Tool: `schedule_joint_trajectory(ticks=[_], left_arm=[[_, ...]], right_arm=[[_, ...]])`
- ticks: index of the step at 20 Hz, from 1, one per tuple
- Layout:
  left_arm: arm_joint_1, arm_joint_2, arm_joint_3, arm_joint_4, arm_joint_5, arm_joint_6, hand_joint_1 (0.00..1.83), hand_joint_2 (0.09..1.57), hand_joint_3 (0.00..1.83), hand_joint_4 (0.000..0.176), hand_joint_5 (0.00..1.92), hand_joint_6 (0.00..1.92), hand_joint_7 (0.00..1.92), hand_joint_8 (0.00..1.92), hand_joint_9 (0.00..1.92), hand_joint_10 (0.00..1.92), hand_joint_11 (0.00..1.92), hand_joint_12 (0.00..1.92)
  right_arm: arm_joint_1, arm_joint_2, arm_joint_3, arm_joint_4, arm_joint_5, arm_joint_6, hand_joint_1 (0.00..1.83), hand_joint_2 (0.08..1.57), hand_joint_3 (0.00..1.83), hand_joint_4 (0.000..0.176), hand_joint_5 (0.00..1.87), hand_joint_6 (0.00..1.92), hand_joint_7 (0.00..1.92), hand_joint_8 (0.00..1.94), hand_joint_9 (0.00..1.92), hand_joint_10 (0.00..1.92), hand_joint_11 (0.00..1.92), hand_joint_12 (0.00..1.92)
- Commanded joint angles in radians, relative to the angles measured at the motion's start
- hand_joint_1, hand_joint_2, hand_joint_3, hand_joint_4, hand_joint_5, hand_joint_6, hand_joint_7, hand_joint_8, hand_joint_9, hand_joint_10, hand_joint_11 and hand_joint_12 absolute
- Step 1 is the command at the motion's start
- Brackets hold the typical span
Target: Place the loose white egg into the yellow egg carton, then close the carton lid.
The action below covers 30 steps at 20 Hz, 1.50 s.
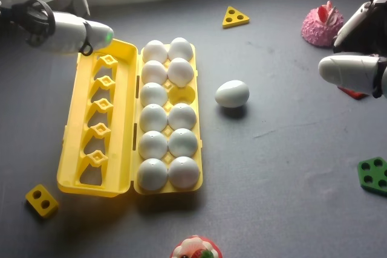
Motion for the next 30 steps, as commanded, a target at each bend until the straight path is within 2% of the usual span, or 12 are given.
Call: schedule_joint_trajectory(ticks=[1,3,6,7,11,14,17,19,21,24,27,30], left_arm=[[-0.014,0.006,-0.005,0.017,0.027,0.004,0.12,1.23,0.40,0.050,0.00,0.10,0.00,0.02,0.00,0.08,0.00,0.22],[-0.013,0.011,-0.009,0.018,0.036,0.004,0.08,1.38,0.12,0.048,0.02,0.02,0.00,0.00,0.01,0.00,0.00,0.18],[-0.017,0.014,-0.013,0.014,0.035,0.004,0.17,1.37,0.09,0.025,0.00,0.00,0.00,0.00,0.00,0.00,0.00,0.14],[-0.019,0.017,-0.016,0.012,0.034,0.004,0.20,1.38,0.08,0.000,0.00,0.00,0.00,0.00,0.00,0.00,0.00,0.09],[-0.024,0.030,-0.047,0.011,0.036,0.004,0.13,1.41,0.06,0.006,0.00,0.00,0.00,0.00,0.00,0.00,0.03,0.02],[-0.028,0.030,-0.065,0.011,0.038,0.004,0.10,1.45,0.02,0.004,0.02,0.00,0.00,0.00,0.00,0.00,0.00,0.14],[-0.039,0.021,-0.080,0.011,0.020,0.003,0.06,1.46,0.02,0.009,0.00,0.00,0.00,0.00,0.00,0.00,0.00,0.07],[-0.040,0.013,-0.098,-0.002,0.015,0.003,0.06,1.46,0.02,0.010,0.00,0.00,0.00,0.00,0.00,0.00,0.00,0.07],[-0.040,0.013,-0.109,-0.002,0.012,0.003,0.19,1.44,0.00,0.004,0.02,0.01,0.00,0.00,0.00,0.00,0.00,0.12],[-0.044,0.013,-0.118,-0.020,0.007,0.003,0.16,1.45,0.01,0.005,0.01,0.00,0.00,0.00,0.00,0.00,0.01,0.01],[-0.041,0.012,-0.118,-0.021,0.006,0.003,0.23,1.44,0.00,0.004,0.02,0.00,0.02,0.01,0.01,0.00,0.00,0.14],[-0.043,0.010,-0.119,-0.021,0.001,0.003,0.09,1.47,0.02,0.004,0.00,0.00,0.00,0.00,0.00,0.00,0.00,0.10]], right_arm=[[0.008,0.004,-0.004,0.001,0.112,0.001,0.30,1.14,0.15,0.000,0.09,0.06,0.17,0.06,0.13,0.12,0.00,0.55],[0.008,0.004,-0.005,0.001,0.111,0.001,0.30,1.21,0.02,0.000,0.09,0.01,0.18,0.00,0.15,0.02,0.00,0.46],[0.008,0.005,-0.006,0.001,0.109,-0.013,0.19,1.27,0.01,0.000,0.01,0.00,0.08,0.00,0.05,0.00,0.00,0.13],[0.006,0.005,-0.006,0.001,0.108,-0.023,0.15,1.30,0.01,0.000,0.04,0.01,0.09,0.00,0.07,0.01,0.00,0.17],[-0.016,0.015,-0.005,0.066,0.100,-0.048,0.07,1.32,0.00,0.000,0.06,0.00,0.14,0.00,0.13,0.01,0.00,0.31],[-0.013,0.009,-0.005,0.152,0.043,-0.087,0.19,1.20,0.00,0.000,0.05,0.00,0.15,0.01,0.13,0.01,0.00,0.39],[0.002,-0.023,-0.005,0.379,0.039,-0.260,0.46,1.07,0.00,0.000,0.00,0.00,0.14,0.00,0.12,0.00,0.00,0.41],[0.035,-0.078,-0.001,0.641,-0.006,-0.456,0.48,1.06,0.00,0.000,0.00,0.00,0.13,0.00,0.12,0.00,0.00,0.40],[0.044,-0.127,0.016,0.771,-0.005,-0.584,1.06,1.04,0.00,0.023,0.00,0.00,0.08,0.00,0.08,0.00,0.00,0.42],[0.049,-0.187,0.052,0.788,-0.009,-0.547,1.19,1.09,0.01,0.025,0.00,0.00,0.03,0.00,0.05,0.00,0.00,0.31],[0.059,-0.265,0.084,0.788,0.023,-0.543,1.22,1.12,0.02,0.022,0.00,0.00,0.03,0.01,0.03,0.01,0.00,0.19],[0.059,-0.339,0.131,0.812,0.030,-0.544,1.21,1.12,0.02,0.021,0.00,0.00,0.04,0.00,0.05,0.00,0.00,0.21]])
